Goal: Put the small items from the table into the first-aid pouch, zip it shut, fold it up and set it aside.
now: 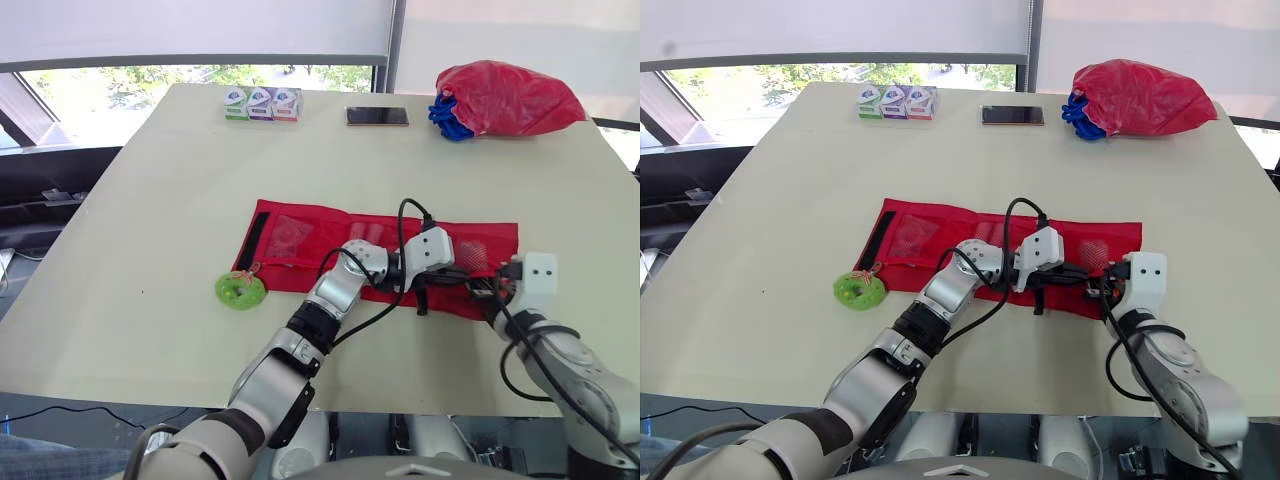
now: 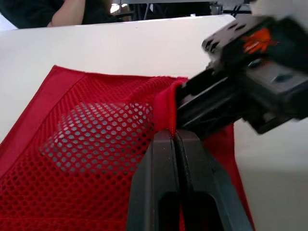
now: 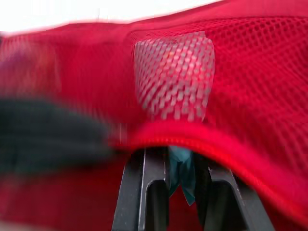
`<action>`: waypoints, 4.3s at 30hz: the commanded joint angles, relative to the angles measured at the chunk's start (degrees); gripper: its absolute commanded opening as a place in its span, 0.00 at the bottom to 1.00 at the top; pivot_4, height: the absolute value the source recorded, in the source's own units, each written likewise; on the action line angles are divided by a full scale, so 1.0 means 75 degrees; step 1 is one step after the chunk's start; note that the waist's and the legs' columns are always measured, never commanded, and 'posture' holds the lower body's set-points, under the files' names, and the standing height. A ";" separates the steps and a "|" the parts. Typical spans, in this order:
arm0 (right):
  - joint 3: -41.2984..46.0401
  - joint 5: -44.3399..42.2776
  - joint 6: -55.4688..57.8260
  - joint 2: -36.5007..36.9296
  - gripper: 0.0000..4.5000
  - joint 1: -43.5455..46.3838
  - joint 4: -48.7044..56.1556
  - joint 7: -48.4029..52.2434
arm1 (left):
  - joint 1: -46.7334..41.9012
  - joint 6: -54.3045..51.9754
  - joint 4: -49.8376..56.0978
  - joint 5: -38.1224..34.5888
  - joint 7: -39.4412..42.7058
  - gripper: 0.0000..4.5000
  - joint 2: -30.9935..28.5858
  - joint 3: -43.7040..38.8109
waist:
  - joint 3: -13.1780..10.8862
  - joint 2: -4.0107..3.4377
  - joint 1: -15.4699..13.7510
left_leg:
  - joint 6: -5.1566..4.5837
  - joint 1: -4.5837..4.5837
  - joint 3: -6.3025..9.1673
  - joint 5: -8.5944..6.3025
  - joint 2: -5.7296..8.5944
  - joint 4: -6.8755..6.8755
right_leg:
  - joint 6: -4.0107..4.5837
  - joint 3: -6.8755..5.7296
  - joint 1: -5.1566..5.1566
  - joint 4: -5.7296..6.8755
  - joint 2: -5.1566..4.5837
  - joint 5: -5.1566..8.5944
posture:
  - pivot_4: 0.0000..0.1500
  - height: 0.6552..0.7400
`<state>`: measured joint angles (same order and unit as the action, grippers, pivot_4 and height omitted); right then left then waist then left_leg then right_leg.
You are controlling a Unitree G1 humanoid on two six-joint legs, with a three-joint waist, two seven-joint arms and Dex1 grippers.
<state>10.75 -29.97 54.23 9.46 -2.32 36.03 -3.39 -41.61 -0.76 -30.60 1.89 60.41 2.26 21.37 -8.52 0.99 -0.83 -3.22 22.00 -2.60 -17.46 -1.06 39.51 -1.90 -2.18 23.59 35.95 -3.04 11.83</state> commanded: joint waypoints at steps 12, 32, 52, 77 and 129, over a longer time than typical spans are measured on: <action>-0.0946 0.0838 -0.0672 0.0551 0.56 -0.0418 0.0539 0.0566 | -0.0440 0.0149 -0.0411 -0.0074 -0.0415 0.00 0.0272 -0.0081 | 0.0003 -0.0005 0.0018 | -0.0001 -0.0004 -0.0006 0.0000 0.0001 -0.0003 | -0.0001 0.0067 0.0001 -0.0004 0.0037 0.0001 | 1.00 1.00; 0.1781 -0.0187 -0.0979 0.2389 0.98 -0.2757 0.1921 0.2934 | -0.0665 0.0144 -0.0986 -0.0391 -0.0294 0.00 0.0559 -0.0273 | 0.0003 -0.0004 -0.0009 | -0.0002 -0.0006 0.0000 0.0000 -0.0001 -0.0003 | -0.0023 0.0077 -0.0002 -0.0005 0.0045 0.0014 | 1.00 1.00; 0.1496 -0.0854 -0.0878 0.1846 1.00 -0.1937 -0.0033 0.3099 | -0.0250 -0.1279 0.2244 -0.2610 0.3542 0.99 -0.3625 -0.1375 | 0.0009 -0.0018 0.0019 | 0.0002 -0.0015 -0.0013 0.0001 -0.0023 -0.0008 | 0.0033 0.0102 0.0001 -0.0001 0.0066 0.0021 | 1.00 1.00; 0.3377 0.0748 -0.1809 0.3713 0.01 -0.1437 -0.3272 0.2676 | 0.0925 -0.2319 0.4454 -0.4180 0.3657 1.00 -0.6230 -0.2479 | 0.0004 -0.0021 0.0004 | 0.0001 -0.0020 -0.0026 0.0002 0.0007 -0.0014 | 0.0012 0.0182 -0.0001 -0.0003 0.0084 0.0033 | 1.00 1.00; 0.3754 -0.3488 -0.2865 0.5143 0.99 -0.2458 0.2206 0.5740 | 0.0487 -1.1257 0.2216 -0.5743 -0.2033 1.00 -0.3046 -0.3603 | 0.0005 0.0016 -0.0018 | 0.0010 -0.0024 -0.0014 0.0008 -0.0004 -0.0012 | -0.0021 0.0256 -0.0005 0.0005 0.0137 0.0020 | 1.00 1.00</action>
<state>38.43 -55.79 33.56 47.88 -21.07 51.20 40.11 -37.58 -83.77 -13.50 -39.89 45.09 -21.37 -6.18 -8.48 1.10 -0.97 -3.14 21.83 -2.70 -17.39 -1.07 39.42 -2.05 -0.26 23.55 35.99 -2.02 11.98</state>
